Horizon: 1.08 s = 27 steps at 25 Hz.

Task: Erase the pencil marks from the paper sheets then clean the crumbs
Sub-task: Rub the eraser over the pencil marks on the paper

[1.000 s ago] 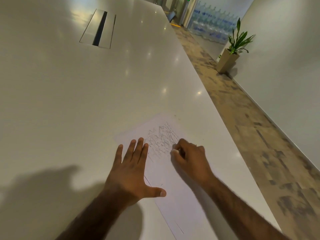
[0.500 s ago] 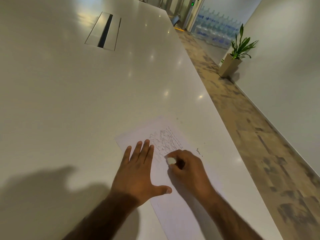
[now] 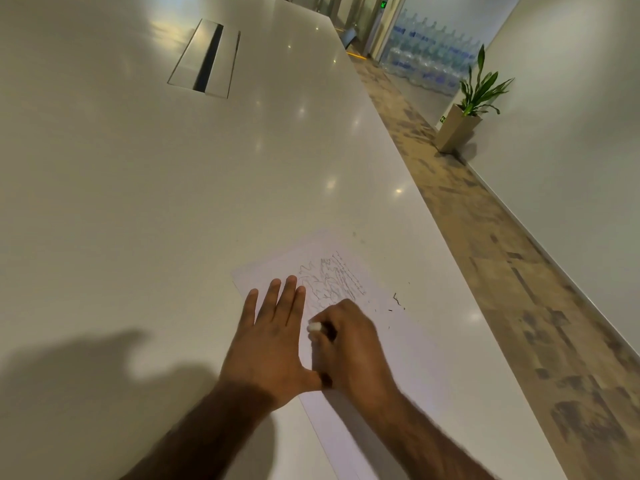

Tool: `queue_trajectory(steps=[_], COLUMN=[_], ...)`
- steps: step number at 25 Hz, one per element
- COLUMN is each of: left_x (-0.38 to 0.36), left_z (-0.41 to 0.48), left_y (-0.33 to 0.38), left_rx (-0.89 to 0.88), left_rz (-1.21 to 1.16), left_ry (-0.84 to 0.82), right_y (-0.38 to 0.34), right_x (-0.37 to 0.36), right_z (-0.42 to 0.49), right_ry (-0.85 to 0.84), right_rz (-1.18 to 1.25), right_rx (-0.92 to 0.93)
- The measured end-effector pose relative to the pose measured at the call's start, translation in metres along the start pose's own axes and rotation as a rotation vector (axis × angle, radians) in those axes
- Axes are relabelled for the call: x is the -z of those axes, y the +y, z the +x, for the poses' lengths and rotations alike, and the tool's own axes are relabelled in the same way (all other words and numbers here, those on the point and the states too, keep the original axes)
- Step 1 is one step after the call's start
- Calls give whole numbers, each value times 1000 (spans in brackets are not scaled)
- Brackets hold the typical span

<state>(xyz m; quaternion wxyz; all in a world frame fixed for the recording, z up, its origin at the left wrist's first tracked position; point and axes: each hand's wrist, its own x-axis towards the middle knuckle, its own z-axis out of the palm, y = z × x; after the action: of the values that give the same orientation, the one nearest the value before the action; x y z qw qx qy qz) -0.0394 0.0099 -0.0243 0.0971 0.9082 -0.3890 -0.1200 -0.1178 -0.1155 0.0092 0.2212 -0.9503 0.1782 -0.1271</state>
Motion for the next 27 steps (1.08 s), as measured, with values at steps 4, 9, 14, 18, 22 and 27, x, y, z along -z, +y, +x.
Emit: queue_trajectory(steps=[4,9,14,18,22,27], left_x=[3,0,3,1,3,6], left_z=[-1,-1,0,0,0,0], left_y=[1,-1,0,0,1,3], left_rx=[9,-8,15,13,9,24], left_rz=[-22,23,0,11,-6,-18], left_ry=[-21,-8,-64,-46,-80,-103], right_y=[24,-3,48,13,49,41], right_x=[22,-6,37,-2,21,15], right_z=[29,-8,38,-3,21,10], right_ry=[74,-3,194,71,94,129], right_rz=[-56,-84,-80,-127,-272,-202], right_rx=[-130,115,-227,130,113,34])
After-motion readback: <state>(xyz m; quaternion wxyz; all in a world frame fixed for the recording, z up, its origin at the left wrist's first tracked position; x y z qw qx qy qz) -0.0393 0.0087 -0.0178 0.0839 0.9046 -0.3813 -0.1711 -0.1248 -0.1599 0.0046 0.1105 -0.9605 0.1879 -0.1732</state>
